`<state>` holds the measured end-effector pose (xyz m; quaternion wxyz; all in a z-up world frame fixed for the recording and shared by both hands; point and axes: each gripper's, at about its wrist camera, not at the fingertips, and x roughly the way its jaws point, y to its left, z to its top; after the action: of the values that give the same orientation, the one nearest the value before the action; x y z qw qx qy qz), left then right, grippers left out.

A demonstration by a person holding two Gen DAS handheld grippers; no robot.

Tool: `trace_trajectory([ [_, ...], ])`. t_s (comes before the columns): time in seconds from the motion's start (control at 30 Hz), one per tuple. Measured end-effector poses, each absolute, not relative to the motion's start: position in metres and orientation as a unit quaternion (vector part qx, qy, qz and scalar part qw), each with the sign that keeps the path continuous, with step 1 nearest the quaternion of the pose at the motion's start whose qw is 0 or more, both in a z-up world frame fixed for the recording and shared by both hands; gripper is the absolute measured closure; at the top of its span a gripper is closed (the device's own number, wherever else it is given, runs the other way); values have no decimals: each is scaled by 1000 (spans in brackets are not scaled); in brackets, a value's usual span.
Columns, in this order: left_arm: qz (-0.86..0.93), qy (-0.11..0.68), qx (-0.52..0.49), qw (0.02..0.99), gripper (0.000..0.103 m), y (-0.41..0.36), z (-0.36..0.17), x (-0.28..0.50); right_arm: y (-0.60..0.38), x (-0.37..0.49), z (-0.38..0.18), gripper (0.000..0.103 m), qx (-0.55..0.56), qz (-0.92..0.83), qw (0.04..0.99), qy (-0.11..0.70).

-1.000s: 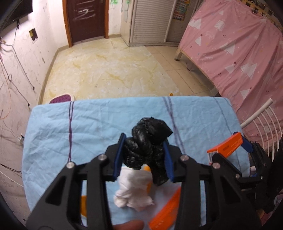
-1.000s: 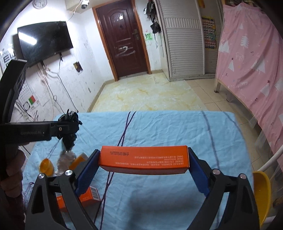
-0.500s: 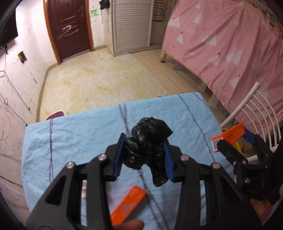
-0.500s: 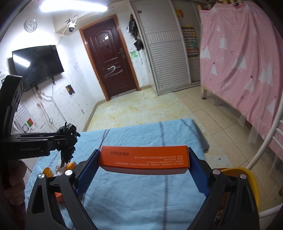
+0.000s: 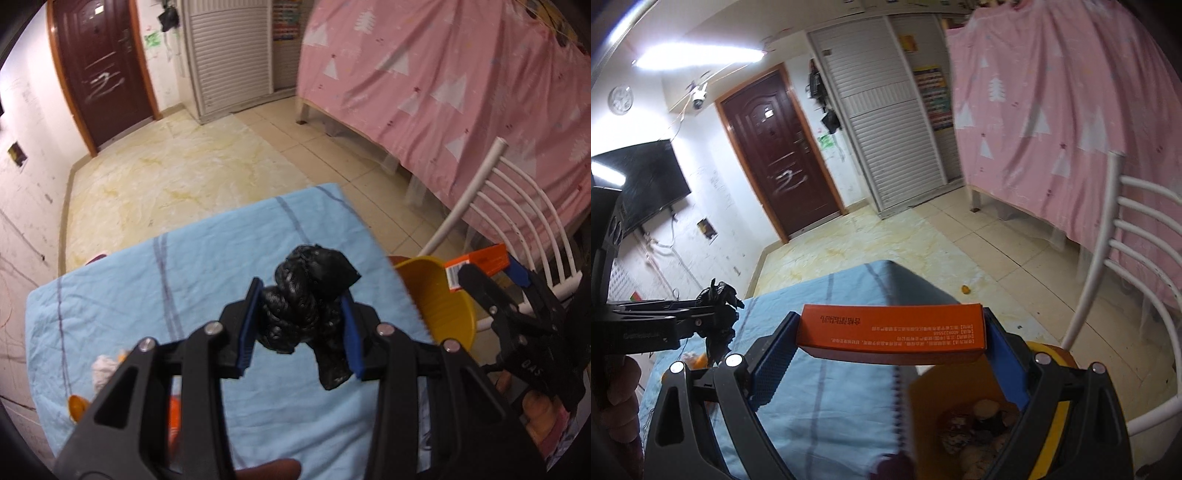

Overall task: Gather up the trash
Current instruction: 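Carry both items to the yellow bin and open both tools to drop them, then move both tools back over the bedsheet toward the orange cup and crown-printed box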

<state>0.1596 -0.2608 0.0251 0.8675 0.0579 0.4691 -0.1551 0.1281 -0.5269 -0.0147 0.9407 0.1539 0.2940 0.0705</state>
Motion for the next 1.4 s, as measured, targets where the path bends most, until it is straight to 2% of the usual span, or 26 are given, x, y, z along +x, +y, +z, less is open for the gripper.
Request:
trace_trajectory([
  [0.43,-197,465,91,858,65,-346,22,150,-579,118,-40,14,191,47,931,308],
  [0.73,-225,467,104,849,65,-398,14,148,-620,103,-45,13,238,23,928,284],
  [0.87,-243,471,108,841,42,-411,12,145,-631,96,-44,13,251,11,928,277],
  [1.1,-250,463,116,842,41,-412,13,135,-634,96,-42,13,254,8,928,272],
  [1.4,-241,458,81,852,41,-370,26,134,-609,99,-36,13,237,20,929,283],
])
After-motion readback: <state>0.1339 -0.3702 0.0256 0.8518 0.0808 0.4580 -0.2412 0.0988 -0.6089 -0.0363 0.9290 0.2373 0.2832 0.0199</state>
